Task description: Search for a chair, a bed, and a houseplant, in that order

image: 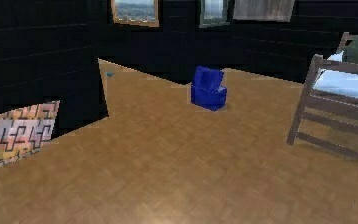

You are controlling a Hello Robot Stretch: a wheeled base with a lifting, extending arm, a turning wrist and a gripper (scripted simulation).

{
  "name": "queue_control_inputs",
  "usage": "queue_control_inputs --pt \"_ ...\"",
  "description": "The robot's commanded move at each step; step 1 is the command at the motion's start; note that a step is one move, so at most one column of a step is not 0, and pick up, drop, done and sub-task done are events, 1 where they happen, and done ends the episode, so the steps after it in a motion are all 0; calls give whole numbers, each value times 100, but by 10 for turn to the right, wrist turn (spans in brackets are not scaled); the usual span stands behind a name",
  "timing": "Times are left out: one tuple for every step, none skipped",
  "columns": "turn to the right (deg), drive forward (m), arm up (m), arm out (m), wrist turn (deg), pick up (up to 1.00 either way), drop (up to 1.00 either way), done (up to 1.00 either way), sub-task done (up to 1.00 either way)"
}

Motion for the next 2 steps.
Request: queue_control_inputs --pt "90 0 0 0 0 0 0 0 0" --pt "0 15 0 0 0 0 0 0 0"
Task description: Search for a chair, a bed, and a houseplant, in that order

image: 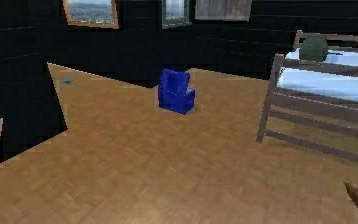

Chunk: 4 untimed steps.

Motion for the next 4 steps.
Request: queue_control_inputs --pt "90 0 0 0 0 0 0 0 0" --pt "0 100 0 0 0 0 0 0 0" --pt "0 15 0 0 0 0 0 0 0" --pt "450 0 0 0 0 0 0 0 0"
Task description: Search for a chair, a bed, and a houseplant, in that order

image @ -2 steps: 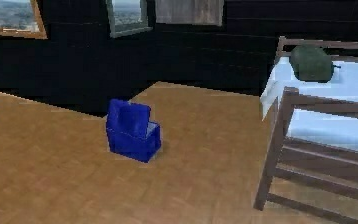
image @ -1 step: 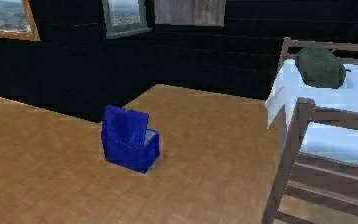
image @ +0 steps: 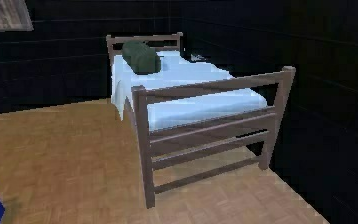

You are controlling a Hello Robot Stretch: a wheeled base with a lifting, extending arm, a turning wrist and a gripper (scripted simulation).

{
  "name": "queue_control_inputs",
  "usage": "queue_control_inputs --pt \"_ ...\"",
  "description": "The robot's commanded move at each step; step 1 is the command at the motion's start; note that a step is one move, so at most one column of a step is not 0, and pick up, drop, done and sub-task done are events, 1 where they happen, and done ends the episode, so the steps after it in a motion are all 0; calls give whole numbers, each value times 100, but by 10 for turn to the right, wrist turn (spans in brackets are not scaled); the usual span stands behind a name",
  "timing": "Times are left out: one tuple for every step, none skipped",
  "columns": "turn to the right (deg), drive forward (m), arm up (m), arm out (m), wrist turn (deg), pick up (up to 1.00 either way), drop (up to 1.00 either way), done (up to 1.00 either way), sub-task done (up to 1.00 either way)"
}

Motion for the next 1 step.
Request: queue_control_inputs --pt "180 0 0 0 0 0 0 0 0"
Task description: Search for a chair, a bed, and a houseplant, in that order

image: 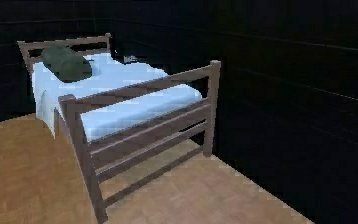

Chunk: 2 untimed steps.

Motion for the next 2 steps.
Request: queue_control_inputs --pt "0 65 0 0 0 0 0 0 0" --pt "-270 0 0 0 0 0 0 0 0"
